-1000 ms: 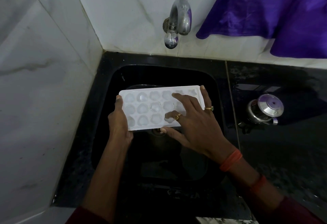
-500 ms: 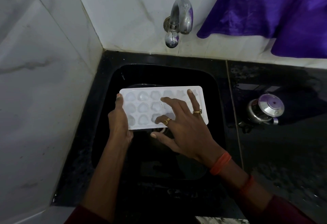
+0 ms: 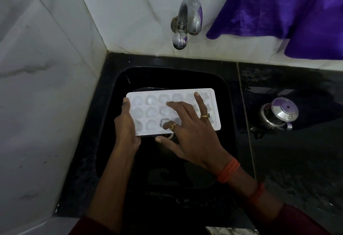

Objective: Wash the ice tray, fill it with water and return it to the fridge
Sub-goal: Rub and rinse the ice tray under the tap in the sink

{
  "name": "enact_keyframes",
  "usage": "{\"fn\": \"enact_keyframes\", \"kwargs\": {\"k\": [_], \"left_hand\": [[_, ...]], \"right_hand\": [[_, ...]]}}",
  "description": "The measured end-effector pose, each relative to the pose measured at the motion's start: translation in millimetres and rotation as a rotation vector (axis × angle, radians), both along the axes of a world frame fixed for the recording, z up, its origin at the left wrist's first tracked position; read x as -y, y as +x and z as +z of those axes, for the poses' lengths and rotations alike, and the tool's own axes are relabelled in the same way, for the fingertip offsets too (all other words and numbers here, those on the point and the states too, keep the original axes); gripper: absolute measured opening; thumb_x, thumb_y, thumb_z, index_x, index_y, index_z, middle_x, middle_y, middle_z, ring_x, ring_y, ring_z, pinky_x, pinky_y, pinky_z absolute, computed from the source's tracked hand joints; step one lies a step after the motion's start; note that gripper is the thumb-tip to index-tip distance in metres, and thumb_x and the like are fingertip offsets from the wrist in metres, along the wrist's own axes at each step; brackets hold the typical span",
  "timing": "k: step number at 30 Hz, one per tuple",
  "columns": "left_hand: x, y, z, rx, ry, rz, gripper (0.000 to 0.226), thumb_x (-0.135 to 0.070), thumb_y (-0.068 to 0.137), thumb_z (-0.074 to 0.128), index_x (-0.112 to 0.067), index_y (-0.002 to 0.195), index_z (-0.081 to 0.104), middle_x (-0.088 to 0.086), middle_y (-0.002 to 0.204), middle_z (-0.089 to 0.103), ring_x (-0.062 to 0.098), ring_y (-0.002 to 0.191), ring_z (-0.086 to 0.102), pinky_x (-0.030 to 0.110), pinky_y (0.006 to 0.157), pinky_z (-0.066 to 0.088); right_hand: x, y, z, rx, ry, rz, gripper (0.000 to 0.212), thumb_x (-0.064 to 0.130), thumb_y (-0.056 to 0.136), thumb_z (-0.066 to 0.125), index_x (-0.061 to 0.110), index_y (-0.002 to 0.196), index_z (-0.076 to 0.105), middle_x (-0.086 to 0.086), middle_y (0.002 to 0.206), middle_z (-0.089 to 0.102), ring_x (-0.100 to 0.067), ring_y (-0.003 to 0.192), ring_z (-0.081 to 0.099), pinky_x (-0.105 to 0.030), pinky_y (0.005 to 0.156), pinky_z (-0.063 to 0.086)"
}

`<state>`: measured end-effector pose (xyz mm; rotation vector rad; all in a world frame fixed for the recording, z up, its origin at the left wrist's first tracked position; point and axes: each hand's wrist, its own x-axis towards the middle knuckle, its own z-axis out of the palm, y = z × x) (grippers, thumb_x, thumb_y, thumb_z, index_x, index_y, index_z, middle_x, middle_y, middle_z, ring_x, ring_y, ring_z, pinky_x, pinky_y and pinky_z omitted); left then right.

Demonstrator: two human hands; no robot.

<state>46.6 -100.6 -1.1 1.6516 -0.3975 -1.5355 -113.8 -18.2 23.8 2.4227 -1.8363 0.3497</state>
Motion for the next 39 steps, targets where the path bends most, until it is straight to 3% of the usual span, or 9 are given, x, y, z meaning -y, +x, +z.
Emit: {"fn": "enact_keyframes", "kwargs": {"k": [12,17,25,33,39], "left_hand": [[0,0,-4,0.013,0.016,0.016,0.045,-0.061,0.094,0.053,-0.018,0.098,0.068,0.007,0.095,0.075,0.028,0.083,0.074,0.038,0.063,0.060],[1,1,-6,0.030,0.028,0.003,0.053,-0.063,0.093,0.053,-0.015,0.111,0.068,0.008,0.101,0.075,0.029,0.087,0.074,0.042,0.071,0.062],[2,-1,-1,0.029,0.022,0.004,0.049,-0.061,0.094,0.052,-0.017,0.108,0.068,0.006,0.097,0.074,0.026,0.082,0.073,0.031,0.055,0.057],[2,1,5,0.017,0.005,0.021,0.042,-0.057,0.095,0.053,-0.018,0.099,0.068,0.004,0.092,0.074,0.025,0.080,0.073,0.033,0.058,0.057],[2,3,3,0.026,0.016,0.004,0.047,-0.059,0.095,0.052,-0.017,0.106,0.069,0.007,0.097,0.076,0.027,0.084,0.074,0.032,0.057,0.058]], "right_hand": [[1,5,-1,0.004,0.047,-0.009,0.058,0.068,0.097,0.041,0.024,0.103,0.077,-0.008,0.147,0.054,-0.024,0.136,0.050,-0.058,0.126,-0.001],[4,2,3,0.028,0.031,-0.015,0.056,0.067,0.098,0.040,0.026,0.102,0.078,-0.008,0.146,0.055,-0.024,0.136,0.051,-0.058,0.126,0.001],[7,1,1,-0.011,0.072,-0.023,0.058,0.069,0.098,0.034,0.030,0.099,0.076,-0.010,0.147,0.053,-0.025,0.136,0.051,-0.058,0.126,0.000],[8,-1,1,-0.056,0.092,-0.010,0.052,0.069,0.097,0.038,0.034,0.110,0.073,-0.010,0.145,0.056,-0.028,0.136,0.050,-0.058,0.125,-0.004],[11,-4,5,-0.062,0.030,0.009,0.056,0.069,0.097,0.039,0.029,0.098,0.079,-0.008,0.143,0.058,-0.026,0.134,0.053,-0.060,0.125,0.001]]}}
